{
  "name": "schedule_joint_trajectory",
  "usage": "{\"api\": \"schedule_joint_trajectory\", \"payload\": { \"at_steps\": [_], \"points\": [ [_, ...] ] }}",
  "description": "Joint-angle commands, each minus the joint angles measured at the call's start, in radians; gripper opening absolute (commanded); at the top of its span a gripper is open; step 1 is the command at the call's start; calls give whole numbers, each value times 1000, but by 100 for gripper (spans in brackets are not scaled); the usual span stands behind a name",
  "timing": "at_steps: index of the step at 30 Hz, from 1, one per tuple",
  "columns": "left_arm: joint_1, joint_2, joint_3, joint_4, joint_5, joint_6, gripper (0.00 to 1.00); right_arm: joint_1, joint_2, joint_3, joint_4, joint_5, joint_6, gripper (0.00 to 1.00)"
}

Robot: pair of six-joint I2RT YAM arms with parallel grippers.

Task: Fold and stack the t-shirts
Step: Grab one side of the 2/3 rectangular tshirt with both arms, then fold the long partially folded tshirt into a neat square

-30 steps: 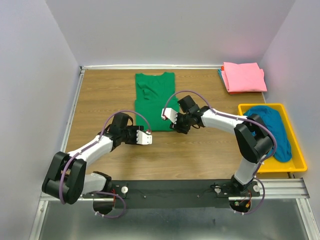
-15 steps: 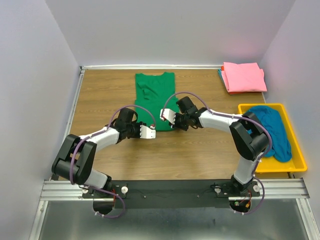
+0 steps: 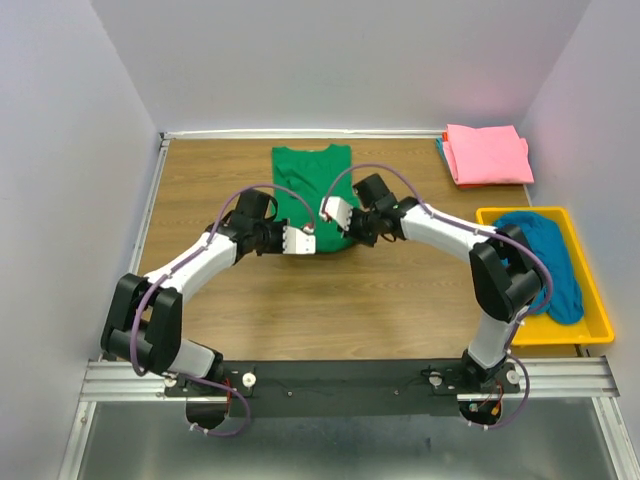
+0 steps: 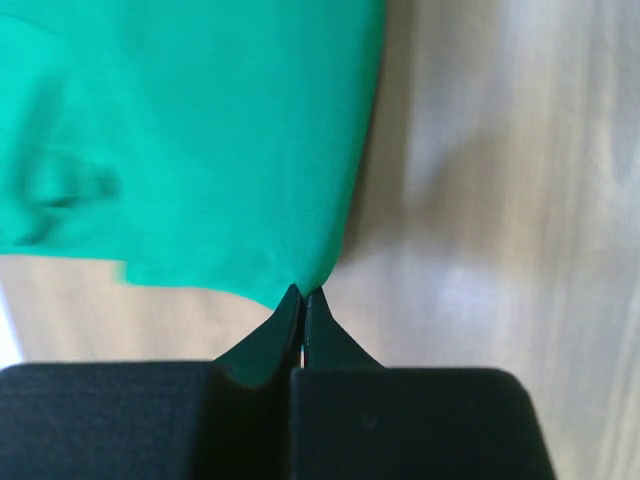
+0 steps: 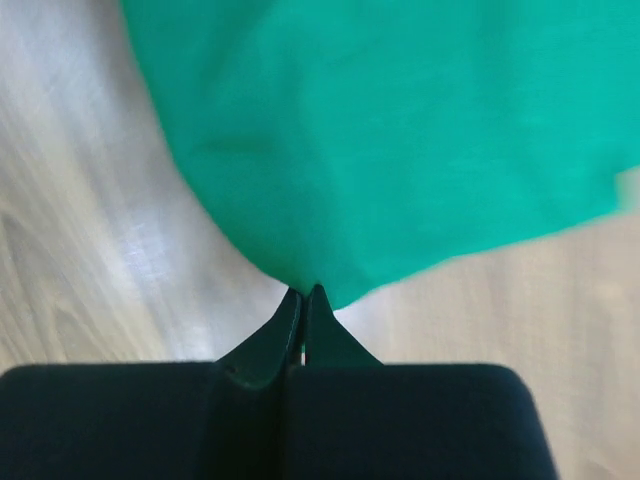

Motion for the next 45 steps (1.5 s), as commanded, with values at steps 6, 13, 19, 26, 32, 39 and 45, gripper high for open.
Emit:
{"api": "schedule_joint_trajectory", "payload": {
  "at_steps": [6, 13, 19, 26, 32, 39, 45],
  "points": [
    [29, -56, 235, -212, 78, -28, 0, -68, -49, 293, -262, -18, 30, 1],
    [23, -151, 253, -401, 148, -6, 0, -66, -173, 244, -403, -102, 56, 1],
    [-43, -335, 150, -508, 197, -41, 0, -42, -359, 147, -532, -224, 143, 1],
    [-60, -346, 253, -604, 230, -158, 0, -17, -376, 201, -608, -228, 184, 1],
    [-14, -138, 382, -525, 199, -129, 0, -109, -193, 336, -605, -250, 58, 1],
    [96, 184, 474, -375, 167, -136, 0, -221, 87, 459, -582, -299, -45, 0],
    [133, 396, 578, -256, 179, -196, 0, -246, 298, 569, -516, -299, -60, 0]
  ]
}}
